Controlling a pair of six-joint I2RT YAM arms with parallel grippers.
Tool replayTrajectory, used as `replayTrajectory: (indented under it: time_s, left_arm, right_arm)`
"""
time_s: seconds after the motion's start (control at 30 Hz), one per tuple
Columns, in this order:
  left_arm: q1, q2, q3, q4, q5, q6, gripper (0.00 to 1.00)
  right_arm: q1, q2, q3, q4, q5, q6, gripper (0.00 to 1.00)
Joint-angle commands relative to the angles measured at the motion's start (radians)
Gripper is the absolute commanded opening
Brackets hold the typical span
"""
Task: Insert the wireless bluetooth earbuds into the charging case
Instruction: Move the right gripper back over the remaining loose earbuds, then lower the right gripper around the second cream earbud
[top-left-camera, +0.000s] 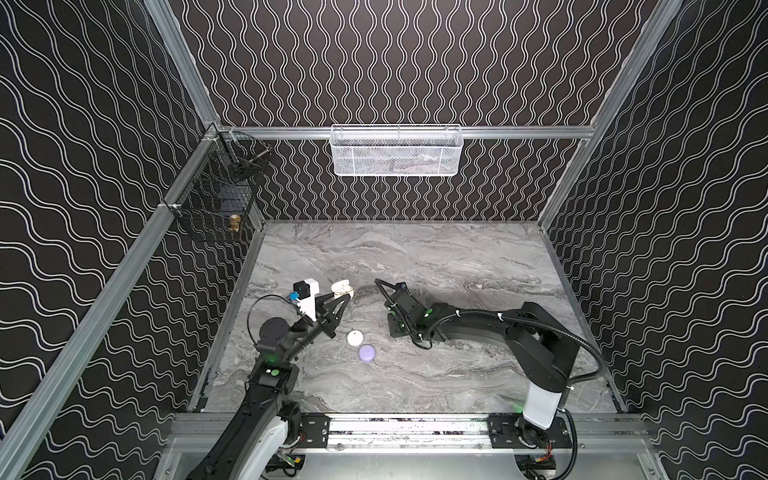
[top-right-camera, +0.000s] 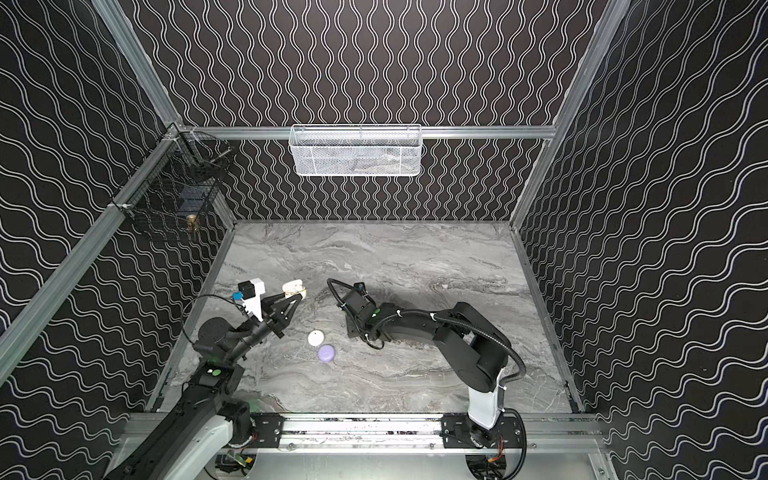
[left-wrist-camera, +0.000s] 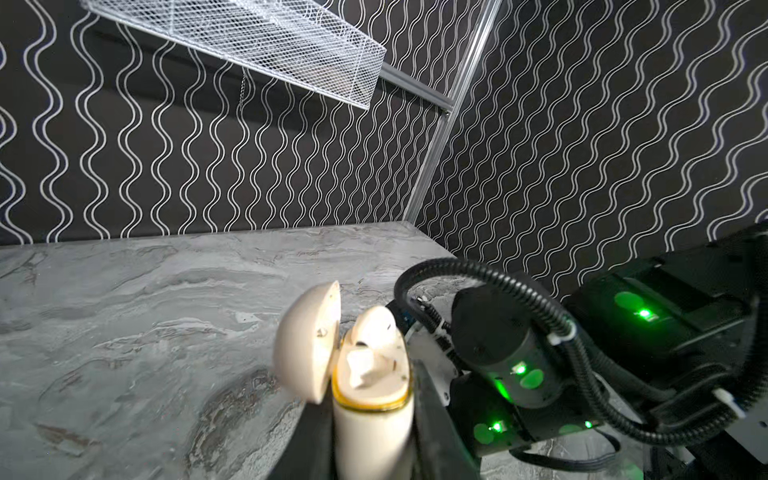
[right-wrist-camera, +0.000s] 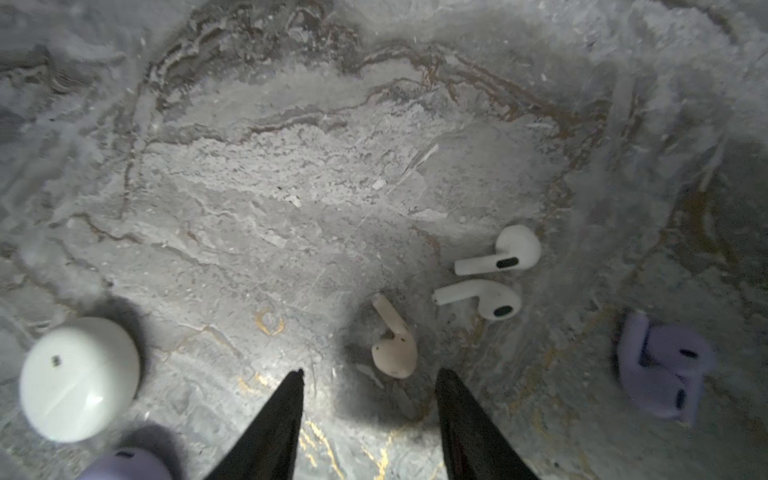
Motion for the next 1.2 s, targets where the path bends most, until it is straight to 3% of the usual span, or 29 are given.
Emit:
replayTrajectory:
  time_s: [0.0, 0.4, 1.17]
  left_arm:
    - [0.003, -0.025, 0.000, 0.023, 0.024, -0.008, 0.00]
    - [0.003, -0.021, -0.003, 0.037, 0.026, -0.010, 0.00]
    - [0.003, -0.043, -0.004, 0.022, 0.022, -0.013, 0.00]
  right_arm:
    - [0.008, 0.015, 0.019, -0.052, 0.051, 0.029, 0.54]
    - [0.020, 0.083, 0.071, -0.105, 0.106, 0.022, 0.48]
    - [0.021, 0.106, 0.080, -0.097, 0.102, 0.024, 0.16]
